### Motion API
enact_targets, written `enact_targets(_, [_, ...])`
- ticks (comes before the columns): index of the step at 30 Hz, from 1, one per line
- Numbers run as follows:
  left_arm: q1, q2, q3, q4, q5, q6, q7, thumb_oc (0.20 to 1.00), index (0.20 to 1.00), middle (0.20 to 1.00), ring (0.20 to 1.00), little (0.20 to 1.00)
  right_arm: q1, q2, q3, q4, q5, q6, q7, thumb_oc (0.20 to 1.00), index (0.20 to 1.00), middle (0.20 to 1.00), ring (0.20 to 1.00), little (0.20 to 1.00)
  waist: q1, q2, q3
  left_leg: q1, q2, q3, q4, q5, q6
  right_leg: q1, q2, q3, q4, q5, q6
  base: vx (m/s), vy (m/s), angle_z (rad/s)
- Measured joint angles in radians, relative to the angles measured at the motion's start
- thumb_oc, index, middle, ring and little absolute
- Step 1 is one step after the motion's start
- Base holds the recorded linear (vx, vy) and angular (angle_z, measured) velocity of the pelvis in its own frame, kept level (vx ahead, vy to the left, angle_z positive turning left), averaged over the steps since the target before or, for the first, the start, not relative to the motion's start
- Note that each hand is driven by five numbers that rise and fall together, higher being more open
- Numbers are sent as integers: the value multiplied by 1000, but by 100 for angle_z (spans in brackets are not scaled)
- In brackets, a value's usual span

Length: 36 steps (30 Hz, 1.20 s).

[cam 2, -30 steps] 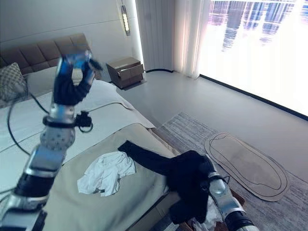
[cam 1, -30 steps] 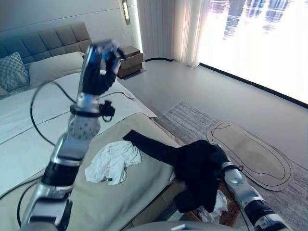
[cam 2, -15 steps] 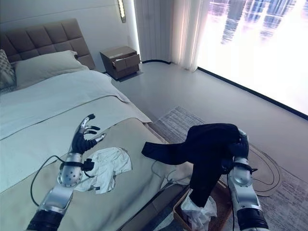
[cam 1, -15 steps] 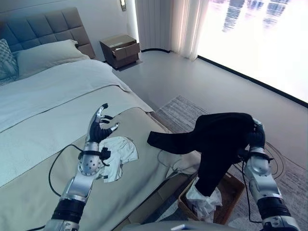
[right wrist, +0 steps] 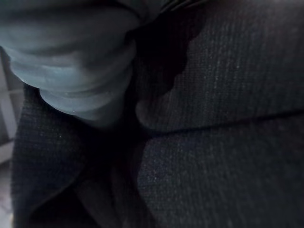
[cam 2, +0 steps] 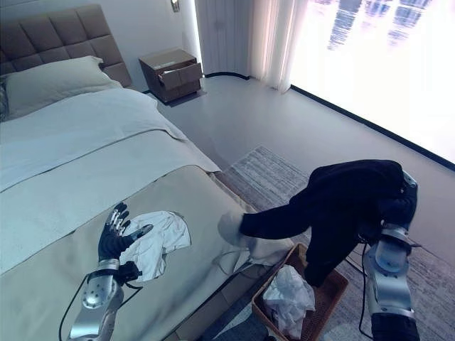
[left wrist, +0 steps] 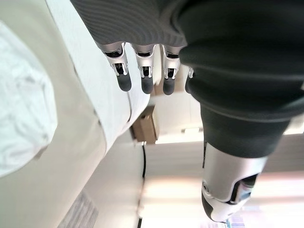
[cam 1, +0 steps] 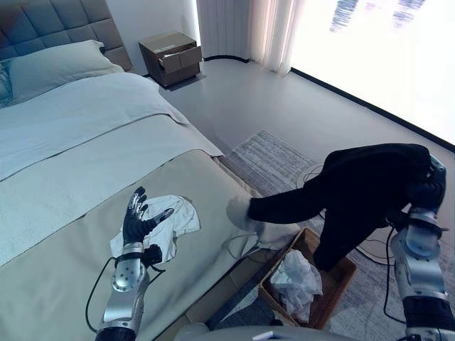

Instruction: Pick up clothes into the bucket

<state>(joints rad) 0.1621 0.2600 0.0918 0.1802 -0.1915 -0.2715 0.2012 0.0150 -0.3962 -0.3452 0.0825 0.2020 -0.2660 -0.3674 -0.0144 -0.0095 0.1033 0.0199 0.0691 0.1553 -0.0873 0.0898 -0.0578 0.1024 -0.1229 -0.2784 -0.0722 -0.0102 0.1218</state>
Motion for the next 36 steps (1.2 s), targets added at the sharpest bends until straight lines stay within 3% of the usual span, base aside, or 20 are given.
enact_targets(22, [12, -4, 1, 4, 24, -9, 62, 1000, 1000, 1000, 1000, 1000, 38, 19, -157, -131, 27, -85, -98, 200, 200, 200, 200, 200, -31, -18, 25, -29, -1, -1, 0, -1, 0, -28, 0, -2, -2, 2, 2, 1, 0, 0])
enact_targets(29, [14, -4, 0, 4, 26, -9, 64, 1000, 1000, 1000, 1000, 1000, 98, 41, -85, -116, 27, -79, -47, 200, 200, 200, 200, 200, -36, -25, 28, -28, -1, 3, 0, -1, 0, -30, 0, 3, 0, 2, 2, -15, 3, -1])
enact_targets(36, [15, -3, 0, 5, 60, -12, 68, 1000, 1000, 1000, 1000, 1000, 138, 93, 61, 196, -2, 2, -19, 200, 200, 200, 200, 200, -25, -40, 38, -31, -1, 7, 1, -1, 0, -39, -1, 11, 6, 2, 2, -27, 0, -3])
